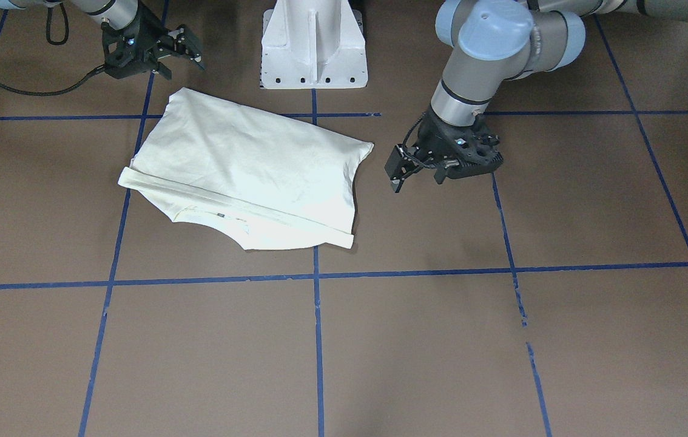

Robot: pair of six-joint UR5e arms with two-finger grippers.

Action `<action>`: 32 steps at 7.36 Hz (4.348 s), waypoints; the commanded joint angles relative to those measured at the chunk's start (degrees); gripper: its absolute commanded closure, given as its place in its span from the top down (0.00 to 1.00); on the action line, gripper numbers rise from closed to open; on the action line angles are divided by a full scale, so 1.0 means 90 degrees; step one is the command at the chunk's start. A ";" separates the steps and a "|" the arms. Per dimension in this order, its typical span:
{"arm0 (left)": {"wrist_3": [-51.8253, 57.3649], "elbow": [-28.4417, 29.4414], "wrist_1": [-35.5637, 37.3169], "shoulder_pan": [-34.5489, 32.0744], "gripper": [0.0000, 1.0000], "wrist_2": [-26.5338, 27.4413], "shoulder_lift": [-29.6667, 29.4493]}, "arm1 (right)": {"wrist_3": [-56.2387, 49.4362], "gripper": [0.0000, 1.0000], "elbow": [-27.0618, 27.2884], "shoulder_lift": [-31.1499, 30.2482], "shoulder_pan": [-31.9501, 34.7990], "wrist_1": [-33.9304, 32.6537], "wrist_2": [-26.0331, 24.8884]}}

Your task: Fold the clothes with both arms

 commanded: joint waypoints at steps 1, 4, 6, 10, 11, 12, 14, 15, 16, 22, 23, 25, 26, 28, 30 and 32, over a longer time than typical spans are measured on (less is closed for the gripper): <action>-0.2128 -0.0027 -0.0178 0.1041 0.82 0.0230 0.0041 | 0.0001 1.00 0.0001 0.0574 0.1102 0.0000 0.0013; -0.3004 0.0090 -0.0178 0.1795 0.75 0.0593 0.0090 | -0.0028 1.00 -0.0116 0.0673 0.1262 0.0000 -0.0016; -0.3240 0.0080 -0.0178 0.1914 0.71 0.0613 0.0090 | -0.0058 1.00 -0.0156 0.0693 0.1272 0.0000 -0.0036; -0.3162 0.0119 -0.0178 0.1846 0.79 0.0856 0.0071 | -0.0068 1.00 -0.0311 0.0898 0.1282 0.0000 -0.0046; -0.3162 0.0138 -0.0178 0.1826 0.79 0.0896 0.0071 | -0.0068 1.00 -0.0360 0.0927 0.1282 0.0000 -0.0055; -0.3124 0.0264 -0.0188 0.1836 0.79 0.0964 0.0071 | -0.0068 1.00 -0.0399 0.0946 0.1282 0.0000 -0.0055; -0.3133 0.0441 -0.0207 0.1845 0.79 0.1003 0.0061 | -0.0077 1.00 -0.0439 0.0947 0.1282 0.0000 -0.0055; -0.3133 0.0461 -0.0207 0.1845 0.79 0.1003 0.0061 | -0.0087 1.00 -0.0439 0.0947 0.1282 0.0000 -0.0055; -0.3133 0.0461 -0.0207 0.1865 0.79 0.1003 0.0061 | -0.0087 1.00 -0.0448 0.0947 0.1282 0.0000 -0.0065; -0.3113 0.0480 -0.0276 0.1875 0.00 0.1003 0.0061 | -0.0087 1.00 -0.0468 0.0947 0.1292 0.0000 -0.0055; -0.3113 0.0432 -0.0276 0.1875 0.00 0.1013 0.0051 | -0.0097 1.00 -0.0468 0.0947 0.1292 0.0000 -0.0055; -0.3113 0.0373 -0.0227 0.1671 0.00 0.1013 0.0022 | -0.0087 1.00 -0.0468 0.0937 0.1311 0.0000 -0.0055; -0.2949 0.0392 -0.0217 0.1254 0.00 0.1004 0.0002 | -0.0087 1.00 -0.0478 0.0927 0.1311 0.0000 -0.0055; -0.1973 0.0926 -0.0295 0.0452 0.00 0.1023 -0.0075 | -0.0087 1.00 -0.0526 0.0947 0.1311 0.0000 -0.0055; -0.1445 0.2211 -0.0653 0.0012 0.00 0.1403 -0.0862 | -0.0097 1.00 -0.0614 0.0927 0.1330 0.0000 -0.0055; -0.0773 0.3813 -0.1464 -0.0535 0.00 0.1423 -0.1868 | -0.0097 1.00 -0.0702 0.0937 0.1389 0.0000 -0.0055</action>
